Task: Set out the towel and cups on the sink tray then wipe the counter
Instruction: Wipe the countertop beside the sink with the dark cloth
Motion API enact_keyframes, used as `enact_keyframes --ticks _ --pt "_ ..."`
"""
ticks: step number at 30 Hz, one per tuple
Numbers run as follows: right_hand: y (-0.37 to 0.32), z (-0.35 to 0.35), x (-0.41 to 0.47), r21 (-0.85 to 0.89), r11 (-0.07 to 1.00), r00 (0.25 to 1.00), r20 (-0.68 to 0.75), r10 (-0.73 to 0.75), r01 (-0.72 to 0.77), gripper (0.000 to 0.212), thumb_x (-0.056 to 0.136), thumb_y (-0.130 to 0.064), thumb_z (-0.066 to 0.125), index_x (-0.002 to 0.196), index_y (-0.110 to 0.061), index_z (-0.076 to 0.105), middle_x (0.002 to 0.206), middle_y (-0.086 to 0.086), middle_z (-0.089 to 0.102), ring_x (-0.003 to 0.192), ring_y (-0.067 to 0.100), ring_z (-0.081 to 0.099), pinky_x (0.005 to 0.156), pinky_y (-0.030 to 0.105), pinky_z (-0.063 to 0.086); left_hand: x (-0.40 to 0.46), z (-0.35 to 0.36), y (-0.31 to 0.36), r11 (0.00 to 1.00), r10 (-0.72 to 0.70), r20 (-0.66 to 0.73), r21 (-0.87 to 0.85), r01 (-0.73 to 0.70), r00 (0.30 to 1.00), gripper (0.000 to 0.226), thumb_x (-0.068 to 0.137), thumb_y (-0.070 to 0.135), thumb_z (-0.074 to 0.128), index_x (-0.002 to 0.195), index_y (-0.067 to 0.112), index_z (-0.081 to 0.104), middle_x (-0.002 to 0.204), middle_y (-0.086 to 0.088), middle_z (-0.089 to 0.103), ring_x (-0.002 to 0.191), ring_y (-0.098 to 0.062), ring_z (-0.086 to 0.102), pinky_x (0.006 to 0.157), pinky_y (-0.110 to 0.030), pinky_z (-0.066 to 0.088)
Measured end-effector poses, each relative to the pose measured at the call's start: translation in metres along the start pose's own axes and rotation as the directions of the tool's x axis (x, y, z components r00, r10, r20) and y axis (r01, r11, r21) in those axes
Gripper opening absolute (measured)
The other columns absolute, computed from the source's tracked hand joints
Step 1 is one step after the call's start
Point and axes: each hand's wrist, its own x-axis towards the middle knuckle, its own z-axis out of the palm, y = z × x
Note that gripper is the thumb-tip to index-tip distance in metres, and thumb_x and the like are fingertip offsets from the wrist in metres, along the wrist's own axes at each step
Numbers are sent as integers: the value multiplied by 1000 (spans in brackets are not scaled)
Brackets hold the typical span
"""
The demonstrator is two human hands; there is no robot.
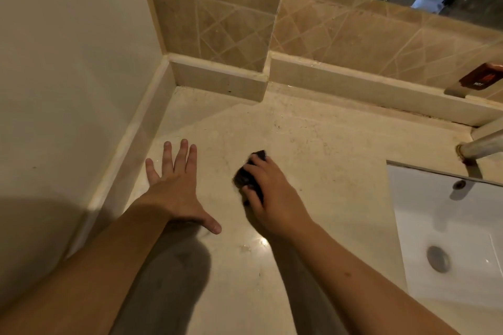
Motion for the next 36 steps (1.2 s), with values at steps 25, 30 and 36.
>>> enact_keyframes --ticks 25,30,36 --pt "107 -101 -33 -100 862 776 -497 389 -497 34 94 4 54 125 -2 67 134 21 60 122 43 49 103 35 32 -9 -1 2 1000 15 2 -23 -15 1000 183 2 104 50 130 27 -55 146 2 -57 127 -27 -59 111 -68 -20" --pt "-21 -29 19 161 978 890 -415 190 -134 36 90 5 59 119 -12 72 131 7 61 118 13 45 100 7 23 -9 -2 2 1000 23 0 -18 -23 1000 181 3 106 48 131 27 -54 147 0 -56 129 -29 -57 112 -69 -18" --pt "-50 35 40 -138 990 993 -122 -5 -12 40 102 -42 45 126 -20 68 158 10 40 148 35 22 121 50 12 -7 -1 3 1000 21 -20 1 -21 1000 177 6 107 47 128 28 -56 147 -1 -56 129 -30 -56 111 -67 -18"
